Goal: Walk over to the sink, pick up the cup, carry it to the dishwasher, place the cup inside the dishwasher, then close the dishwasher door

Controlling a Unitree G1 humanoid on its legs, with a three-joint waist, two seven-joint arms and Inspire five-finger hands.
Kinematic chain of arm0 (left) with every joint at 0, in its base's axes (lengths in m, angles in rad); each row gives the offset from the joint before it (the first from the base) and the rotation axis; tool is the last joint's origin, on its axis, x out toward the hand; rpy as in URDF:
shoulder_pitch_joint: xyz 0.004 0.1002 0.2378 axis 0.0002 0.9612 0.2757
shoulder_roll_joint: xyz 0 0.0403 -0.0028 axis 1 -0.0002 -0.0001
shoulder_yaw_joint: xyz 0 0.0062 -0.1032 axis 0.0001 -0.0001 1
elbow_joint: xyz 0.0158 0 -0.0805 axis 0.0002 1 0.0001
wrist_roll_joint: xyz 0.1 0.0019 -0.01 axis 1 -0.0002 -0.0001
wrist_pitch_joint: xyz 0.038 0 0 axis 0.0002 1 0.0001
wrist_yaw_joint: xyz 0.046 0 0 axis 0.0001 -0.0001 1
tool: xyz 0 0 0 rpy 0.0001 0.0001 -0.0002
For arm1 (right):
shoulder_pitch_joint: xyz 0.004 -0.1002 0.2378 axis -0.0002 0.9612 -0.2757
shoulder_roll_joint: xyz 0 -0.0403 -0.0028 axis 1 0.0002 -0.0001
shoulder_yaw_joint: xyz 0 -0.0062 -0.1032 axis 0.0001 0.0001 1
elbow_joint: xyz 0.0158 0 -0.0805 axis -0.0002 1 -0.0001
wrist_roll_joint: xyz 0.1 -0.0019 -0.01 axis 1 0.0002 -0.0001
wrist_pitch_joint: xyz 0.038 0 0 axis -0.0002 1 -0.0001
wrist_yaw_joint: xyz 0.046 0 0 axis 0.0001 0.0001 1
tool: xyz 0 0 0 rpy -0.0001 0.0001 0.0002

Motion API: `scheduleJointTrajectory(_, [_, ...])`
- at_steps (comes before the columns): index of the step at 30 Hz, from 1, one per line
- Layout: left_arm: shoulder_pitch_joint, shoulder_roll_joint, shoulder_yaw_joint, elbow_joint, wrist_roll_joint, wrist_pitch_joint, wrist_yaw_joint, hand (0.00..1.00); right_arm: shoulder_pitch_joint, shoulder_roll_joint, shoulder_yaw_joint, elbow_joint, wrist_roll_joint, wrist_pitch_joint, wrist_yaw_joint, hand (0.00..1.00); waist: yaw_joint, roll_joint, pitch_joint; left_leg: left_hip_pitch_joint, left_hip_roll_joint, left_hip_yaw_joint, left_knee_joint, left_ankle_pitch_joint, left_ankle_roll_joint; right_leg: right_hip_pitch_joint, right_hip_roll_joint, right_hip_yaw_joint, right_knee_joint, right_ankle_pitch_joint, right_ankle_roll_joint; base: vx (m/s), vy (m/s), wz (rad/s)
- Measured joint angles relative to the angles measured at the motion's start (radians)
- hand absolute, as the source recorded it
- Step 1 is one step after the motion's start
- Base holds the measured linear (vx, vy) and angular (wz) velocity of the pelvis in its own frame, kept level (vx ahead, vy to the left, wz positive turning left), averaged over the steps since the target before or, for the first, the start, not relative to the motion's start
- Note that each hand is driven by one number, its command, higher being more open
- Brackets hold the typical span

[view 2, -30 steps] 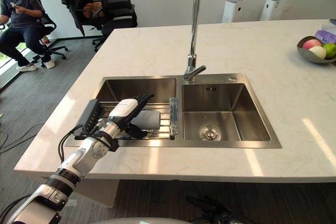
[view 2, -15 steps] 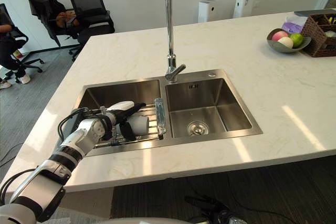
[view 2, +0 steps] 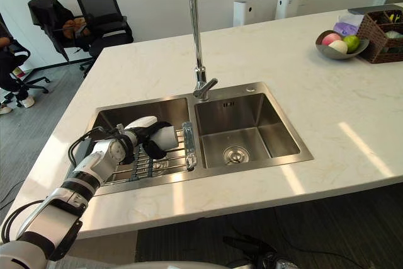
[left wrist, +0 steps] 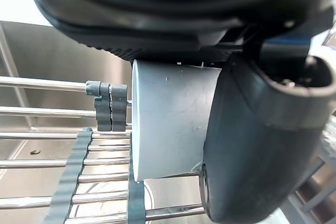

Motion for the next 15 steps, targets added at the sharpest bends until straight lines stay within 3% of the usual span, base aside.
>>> scheduleJointTrajectory(6, [0.080,0.001,0.041,-0.063,-0.162,-0.065,0.092,0.00,0.017,-0.001,0.000,0.000,0.001,-0.014,-0.002,1.00,0.026,-0.003,0.002,-0.007,-0.002,-0.019,0.000,0.002,0.002,0.007,-0.002,-0.017,0.000,-0.001,0.001,0.00,-0.011,0.08])
scheduleJointTrajectory(15, [0.167,-0.024,0.172,-0.211,-0.569,-0.095,0.068,0.00,0.029,0.003,0.000,0.012,0.002,-0.034,-0.002,1.00,0.054,-0.019,0.013,-0.002,0.000,-0.050,0.000,0.007,0.002,0.016,-0.002,-0.046,0.024,-0.021,-0.003,-0.01,-0.014,0.10])
